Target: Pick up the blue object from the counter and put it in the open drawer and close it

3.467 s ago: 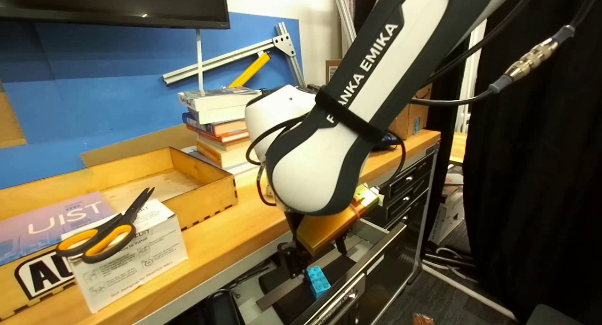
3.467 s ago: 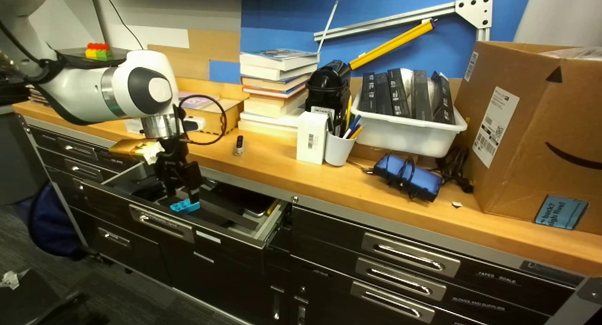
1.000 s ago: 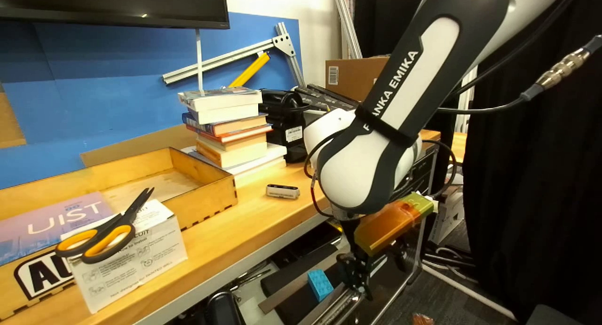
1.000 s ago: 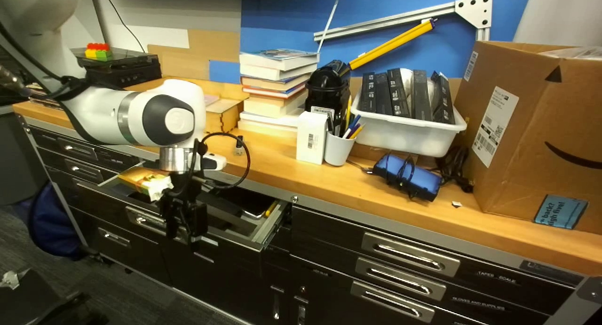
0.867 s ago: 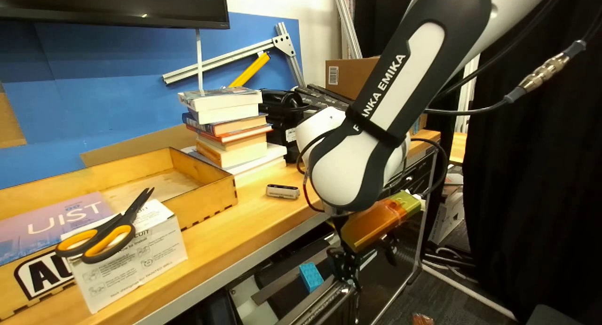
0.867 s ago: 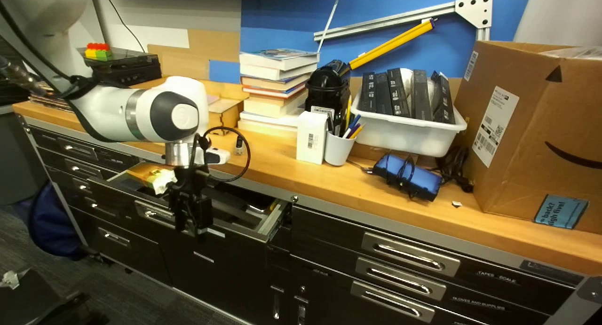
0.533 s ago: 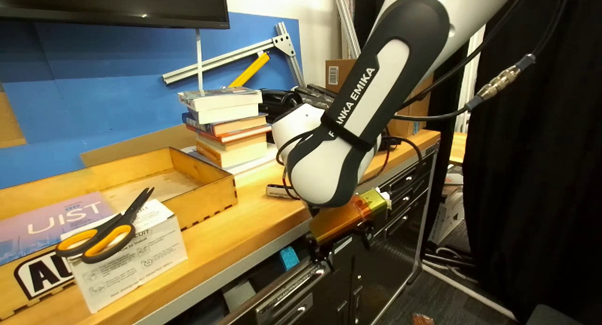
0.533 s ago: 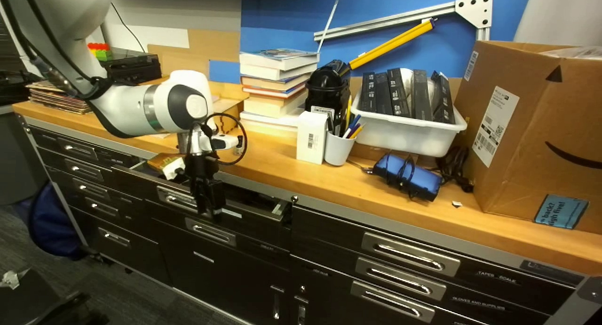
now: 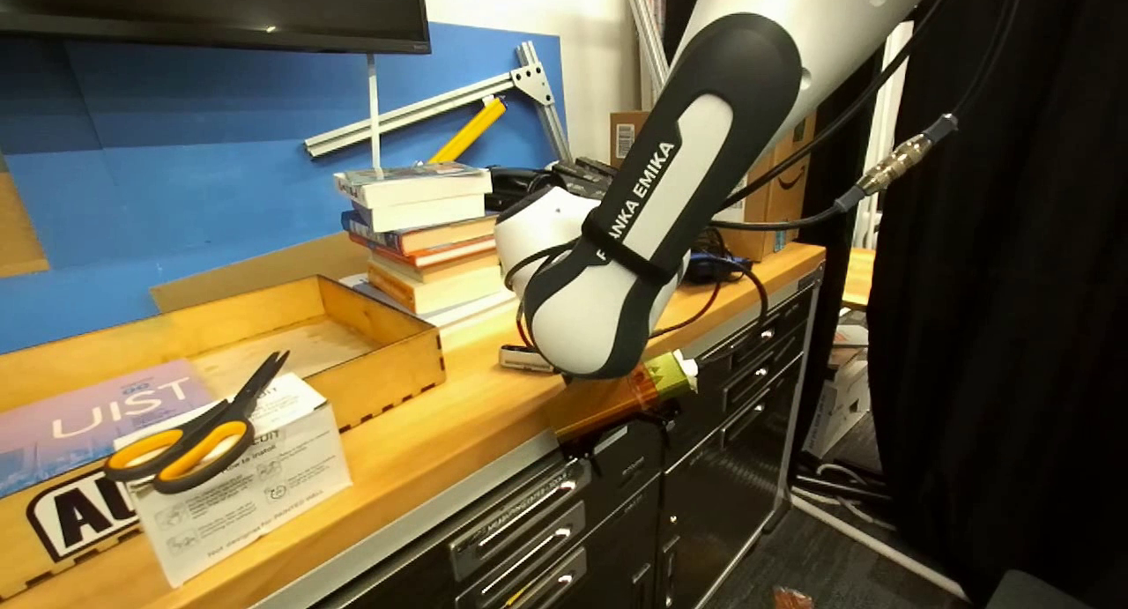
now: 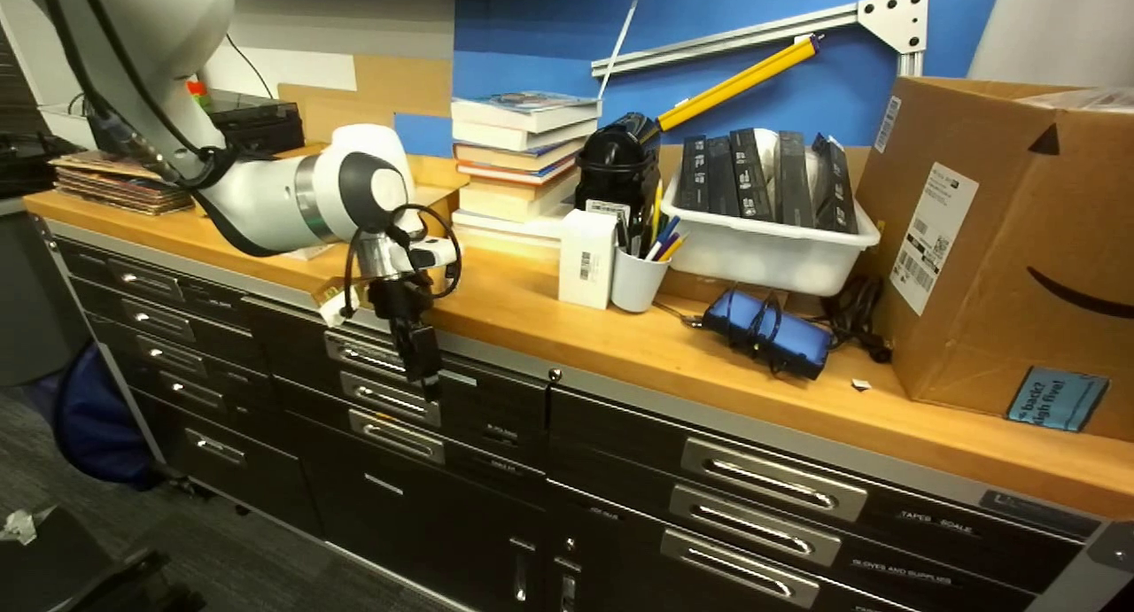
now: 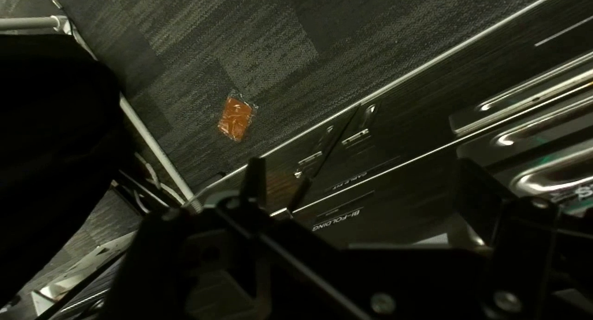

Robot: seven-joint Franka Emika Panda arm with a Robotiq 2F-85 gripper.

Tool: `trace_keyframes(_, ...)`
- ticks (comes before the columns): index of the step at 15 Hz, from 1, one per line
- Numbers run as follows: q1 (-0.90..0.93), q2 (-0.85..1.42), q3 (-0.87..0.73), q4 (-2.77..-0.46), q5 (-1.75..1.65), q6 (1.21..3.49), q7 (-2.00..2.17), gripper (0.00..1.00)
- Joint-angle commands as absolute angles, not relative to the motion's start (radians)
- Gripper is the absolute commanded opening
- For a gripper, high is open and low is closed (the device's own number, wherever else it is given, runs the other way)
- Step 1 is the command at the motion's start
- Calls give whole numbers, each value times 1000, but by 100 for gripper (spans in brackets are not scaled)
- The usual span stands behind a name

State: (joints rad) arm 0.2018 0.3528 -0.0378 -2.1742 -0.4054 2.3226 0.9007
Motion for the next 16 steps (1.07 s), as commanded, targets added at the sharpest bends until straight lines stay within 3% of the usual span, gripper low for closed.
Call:
trace_keyframes(1,207,238,-63,-2266,-432,2368,971,100)
trace_keyframes(10,185,364,-8,-2205,-378,2355,776,100)
trace_keyframes(16,279,508,-92,-2055,-489,2300,981,100)
